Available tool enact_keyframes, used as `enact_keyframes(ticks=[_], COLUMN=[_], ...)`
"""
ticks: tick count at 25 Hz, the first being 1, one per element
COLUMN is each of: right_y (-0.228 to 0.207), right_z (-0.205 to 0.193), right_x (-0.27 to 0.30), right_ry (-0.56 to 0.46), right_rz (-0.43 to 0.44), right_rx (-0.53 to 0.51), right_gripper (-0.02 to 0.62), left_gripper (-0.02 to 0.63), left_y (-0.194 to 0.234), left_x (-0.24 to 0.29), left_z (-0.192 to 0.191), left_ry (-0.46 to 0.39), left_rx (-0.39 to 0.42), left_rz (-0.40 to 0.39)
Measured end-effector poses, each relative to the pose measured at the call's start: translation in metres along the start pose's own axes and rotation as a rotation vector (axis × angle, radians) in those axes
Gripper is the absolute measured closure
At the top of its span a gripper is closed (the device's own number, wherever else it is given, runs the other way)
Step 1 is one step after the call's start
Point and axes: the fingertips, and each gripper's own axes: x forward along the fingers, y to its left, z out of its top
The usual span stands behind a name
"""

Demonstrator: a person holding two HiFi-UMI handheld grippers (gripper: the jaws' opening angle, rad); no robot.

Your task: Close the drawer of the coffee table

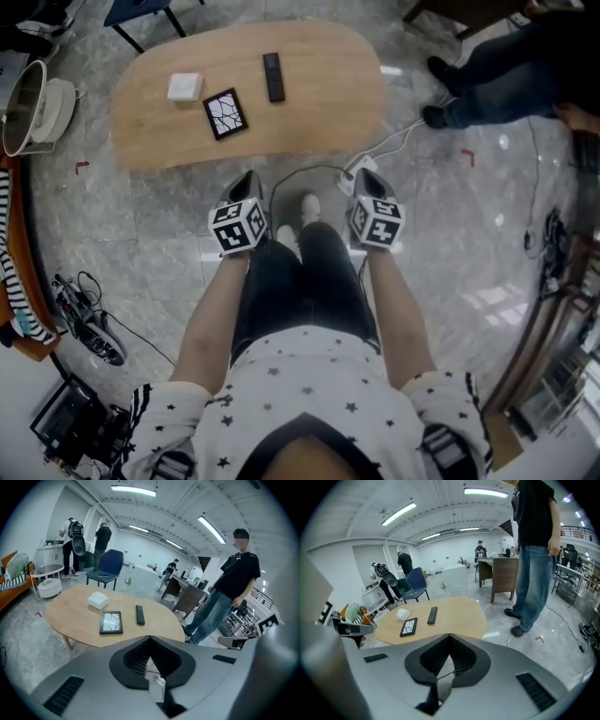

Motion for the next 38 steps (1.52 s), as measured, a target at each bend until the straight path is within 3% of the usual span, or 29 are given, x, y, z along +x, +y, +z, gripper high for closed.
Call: enact_keyframes(ticks=[9, 19, 29, 38], right_y=[0.03, 0.072, 0.104, 0.116], right_z=[0.031, 0.049, 0.063, 0.057], right_x=[-0.064, -0.115, -0.14, -0.147], right_ry=[-0.074, -0.12, -0.153, -0.158], right_rz=[0.035, 0.12, 0.195, 0.206], right_rx=[0.012, -0.062, -0.081, -0.092], right_gripper=[0.588, 0.588, 0.588, 0.588], left_gripper=[0.598, 0.598, 0.598, 0.598], left_y=[-0.027, -0.042, -0.054, -0.052], left_x=[-0.062, -0.115, -0.135, -0.144], left_z=[0.021, 0.04, 0.043, 0.04], left_ry=[-0.014, -0.027, -0.045, -0.048], left_rx=[-0.001, 0.028, 0.032, 0.021], left_rz=[-0.018, -0.032, -0.04, -0.053])
